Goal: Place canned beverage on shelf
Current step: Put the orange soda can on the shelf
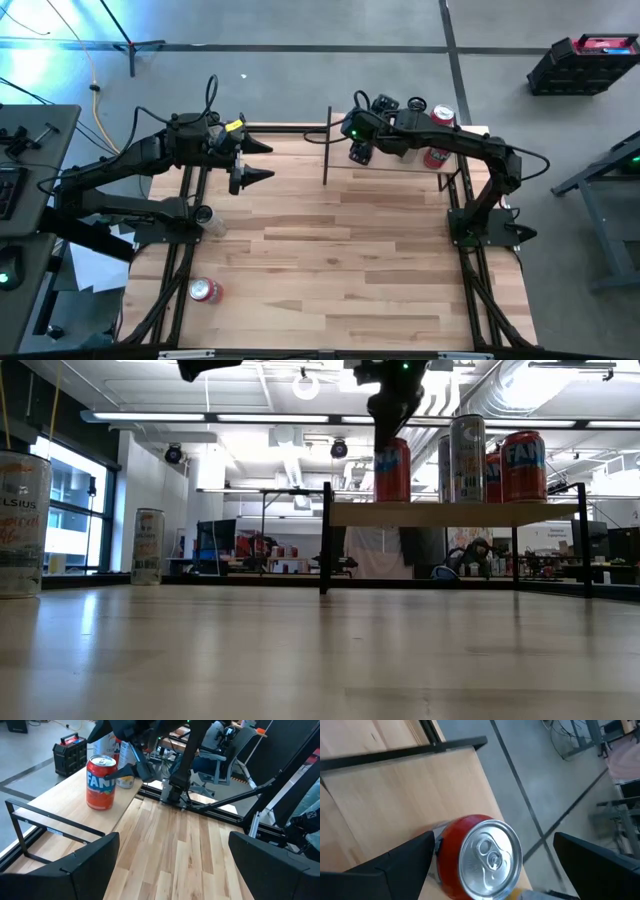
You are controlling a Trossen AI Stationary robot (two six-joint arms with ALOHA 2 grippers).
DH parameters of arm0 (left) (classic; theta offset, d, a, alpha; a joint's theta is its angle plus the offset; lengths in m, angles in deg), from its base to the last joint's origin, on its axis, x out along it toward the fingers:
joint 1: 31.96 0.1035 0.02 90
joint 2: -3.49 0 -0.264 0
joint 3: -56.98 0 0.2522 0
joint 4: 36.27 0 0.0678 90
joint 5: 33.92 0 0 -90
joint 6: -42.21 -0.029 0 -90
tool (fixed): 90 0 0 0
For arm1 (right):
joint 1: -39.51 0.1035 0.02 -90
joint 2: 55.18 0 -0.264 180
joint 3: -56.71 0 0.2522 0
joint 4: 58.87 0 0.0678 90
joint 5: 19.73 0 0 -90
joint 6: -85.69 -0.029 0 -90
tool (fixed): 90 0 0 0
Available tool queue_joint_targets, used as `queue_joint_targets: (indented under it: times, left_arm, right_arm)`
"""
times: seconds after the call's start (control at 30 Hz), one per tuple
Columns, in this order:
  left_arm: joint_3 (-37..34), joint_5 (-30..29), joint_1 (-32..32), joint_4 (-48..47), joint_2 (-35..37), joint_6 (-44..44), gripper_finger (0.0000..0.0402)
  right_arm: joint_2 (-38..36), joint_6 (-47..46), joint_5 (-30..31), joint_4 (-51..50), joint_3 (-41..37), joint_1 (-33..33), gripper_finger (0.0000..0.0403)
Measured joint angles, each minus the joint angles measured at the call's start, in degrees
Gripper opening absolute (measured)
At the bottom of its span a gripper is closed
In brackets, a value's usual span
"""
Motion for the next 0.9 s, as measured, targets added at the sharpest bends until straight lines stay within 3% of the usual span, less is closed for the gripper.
queue_joint_targets:
  times: [0.57, 0.9]
  left_arm:
    - [0.0, 0.0, 0.0, -1.2, 0.0, 0.0, 0.0365]
    - [0.0, 0.0, 0.0, -1.2, 0.0, 0.0, 0.0365]
  right_arm:
    - [0.0, 0.4, 1.8, -3.0, 0.0, 0.1, 0.0394]
    - [0.0, 4.6, -3.6, 4.0, 0.0, 0.0, 0.0394]
